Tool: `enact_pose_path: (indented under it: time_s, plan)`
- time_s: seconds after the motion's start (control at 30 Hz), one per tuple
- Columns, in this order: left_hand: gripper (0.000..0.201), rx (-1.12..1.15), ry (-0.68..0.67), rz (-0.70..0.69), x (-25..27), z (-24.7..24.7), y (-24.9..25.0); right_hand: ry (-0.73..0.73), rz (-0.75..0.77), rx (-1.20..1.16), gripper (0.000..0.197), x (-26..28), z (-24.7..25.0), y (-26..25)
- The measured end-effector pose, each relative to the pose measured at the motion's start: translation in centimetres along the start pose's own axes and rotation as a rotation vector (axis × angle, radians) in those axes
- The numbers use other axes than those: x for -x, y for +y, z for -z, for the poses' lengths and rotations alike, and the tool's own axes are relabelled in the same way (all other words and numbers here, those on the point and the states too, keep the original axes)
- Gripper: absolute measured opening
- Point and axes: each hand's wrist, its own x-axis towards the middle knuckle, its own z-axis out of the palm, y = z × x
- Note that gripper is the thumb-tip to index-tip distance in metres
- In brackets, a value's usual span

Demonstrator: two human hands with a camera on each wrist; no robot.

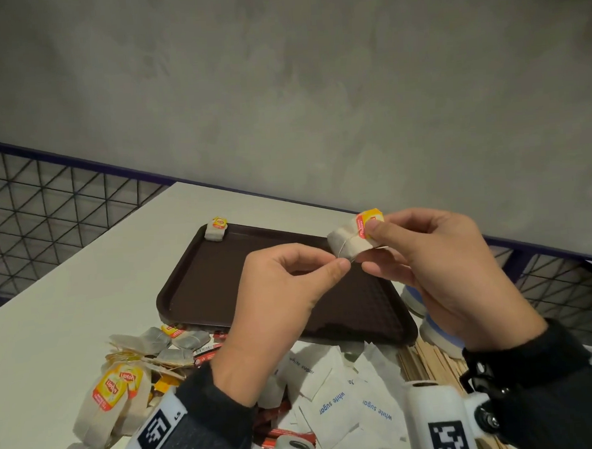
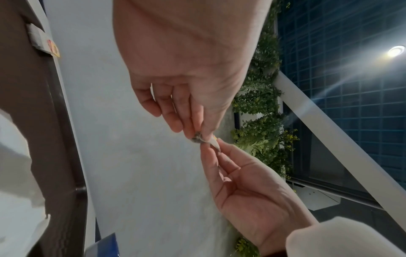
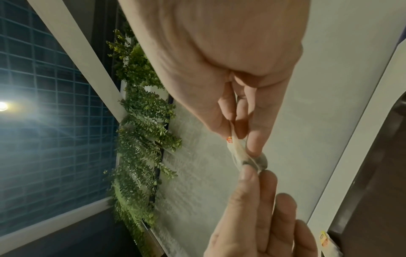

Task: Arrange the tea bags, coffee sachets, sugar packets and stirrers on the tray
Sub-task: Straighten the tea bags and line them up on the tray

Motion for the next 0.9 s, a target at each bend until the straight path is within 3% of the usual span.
enact_pose_path:
  time_s: [0.17, 0.4, 0.63, 0.9]
  plan:
    - [0.006, 0.033, 0.022, -0.012, -0.06, 0.01, -0.21, -0.006, -0.010, -0.028, 0.011, 0.36, -0.09, 0.29]
    - [0.009, 0.032, -0.008, -0.089, -0.05, 0.15, -0.16, -0.051, -0.174, -0.165, 0.011, -0.04, 0.72, 0.38]
    - [0.009, 0.045, -0.007, -0.058, -0.18, -0.01, -0.47, -0.080, -0.287, -0.353, 0.017, -0.01, 0.51, 0.39]
    - [0.009, 0.037, 0.032, -0.070, -0.16, 0.10, -0.30, -0.025, -0.245, -0.312, 0.016, 0.11, 0.02, 1.04]
